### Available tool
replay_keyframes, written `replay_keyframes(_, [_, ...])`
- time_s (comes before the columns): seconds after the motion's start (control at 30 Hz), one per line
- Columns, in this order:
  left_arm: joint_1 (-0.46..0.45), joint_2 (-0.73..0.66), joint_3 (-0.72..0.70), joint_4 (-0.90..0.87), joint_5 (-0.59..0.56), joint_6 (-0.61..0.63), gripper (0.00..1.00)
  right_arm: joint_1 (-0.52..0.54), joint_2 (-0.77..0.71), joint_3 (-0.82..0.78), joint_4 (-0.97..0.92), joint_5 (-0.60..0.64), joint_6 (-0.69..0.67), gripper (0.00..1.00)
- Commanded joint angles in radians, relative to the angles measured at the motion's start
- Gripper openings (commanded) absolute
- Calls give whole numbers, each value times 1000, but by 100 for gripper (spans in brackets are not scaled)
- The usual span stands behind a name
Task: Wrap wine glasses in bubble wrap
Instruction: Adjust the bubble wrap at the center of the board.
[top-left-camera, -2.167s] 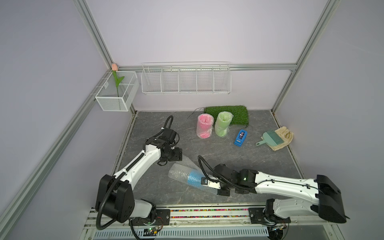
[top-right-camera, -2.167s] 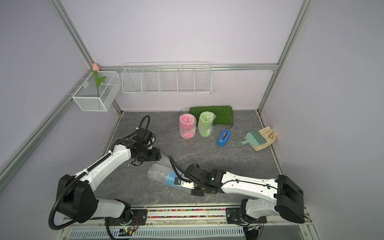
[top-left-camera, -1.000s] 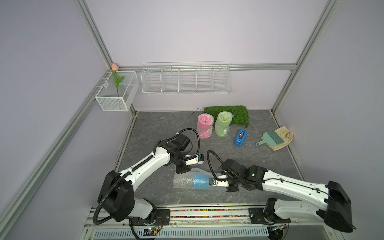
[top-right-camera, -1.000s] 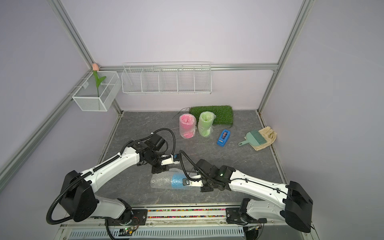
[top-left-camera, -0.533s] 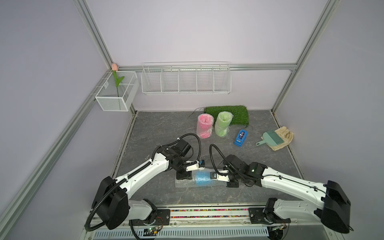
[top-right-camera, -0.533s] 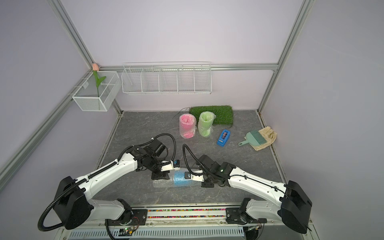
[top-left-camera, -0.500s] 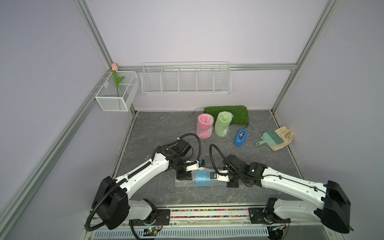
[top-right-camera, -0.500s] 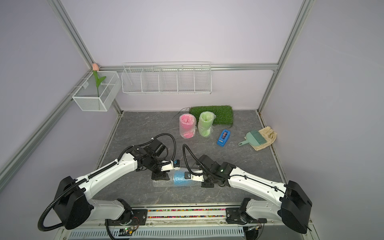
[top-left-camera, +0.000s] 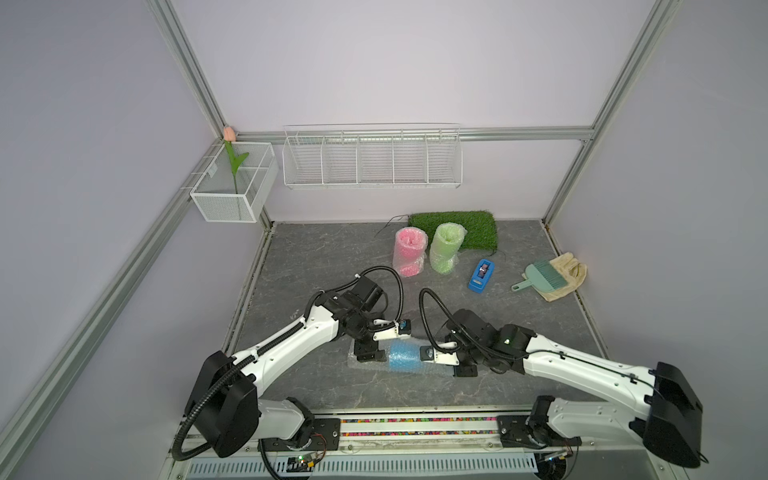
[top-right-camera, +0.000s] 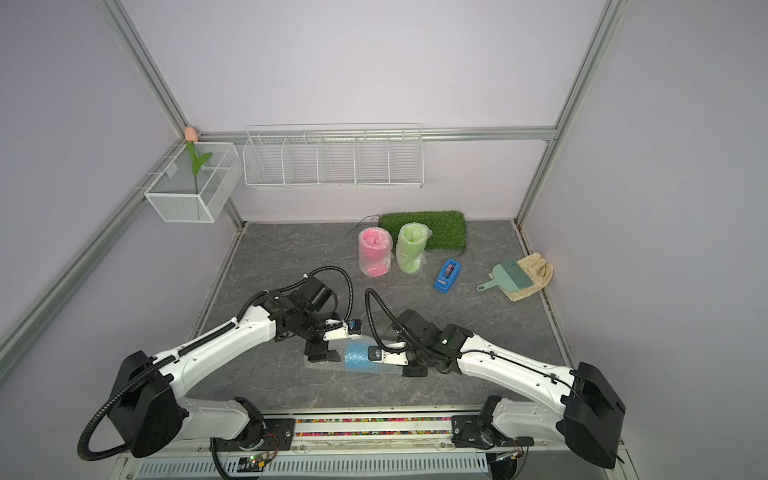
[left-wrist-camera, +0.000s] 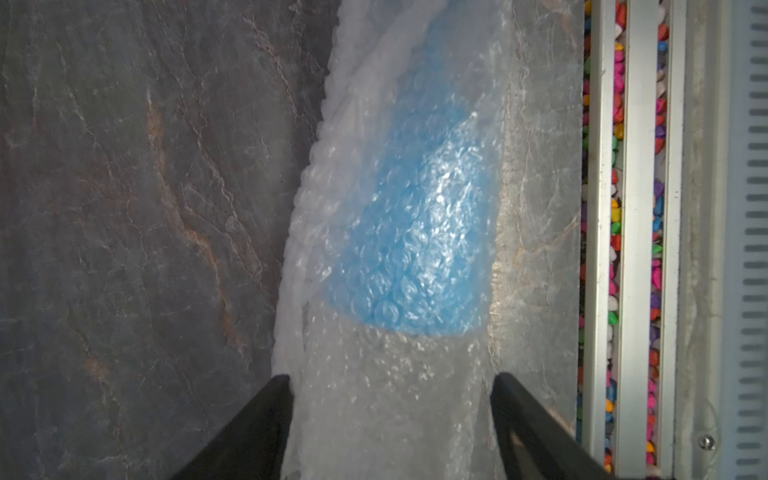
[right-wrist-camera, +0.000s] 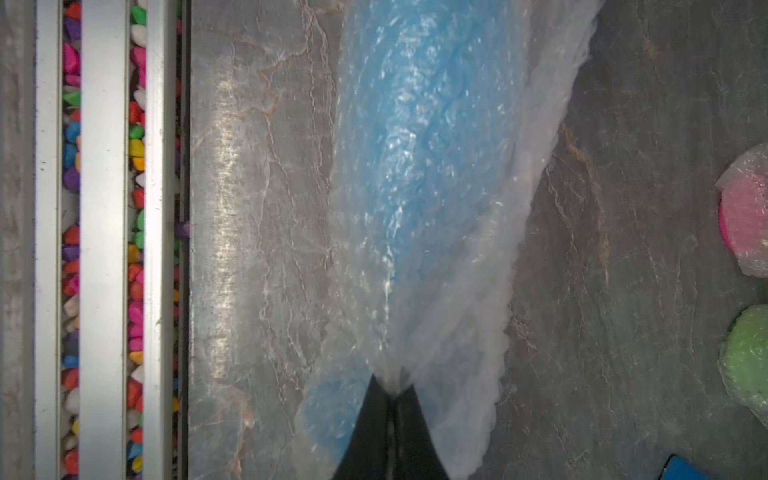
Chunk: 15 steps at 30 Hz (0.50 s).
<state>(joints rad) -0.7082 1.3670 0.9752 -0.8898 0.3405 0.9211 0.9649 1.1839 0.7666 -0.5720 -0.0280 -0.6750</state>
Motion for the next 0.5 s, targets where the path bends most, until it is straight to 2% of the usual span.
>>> replay_keyframes(0.0, [-2,51,46,-39,4,68,65,7,-20,17,-6,-31,-27,7])
replay_keyframes(0.27, [-2,106,69,-60,6,71,33,9,-20,19,-13,-24,-26,7])
replay_keyframes(0.37, [-2,92,66,-56,-8,69,17,9,-21,17,-13,-12,-26,7])
replay_keyframes(0.47, [-2,70,59,-54,-47,54,8,10,-24,14,-10,6,-24,7])
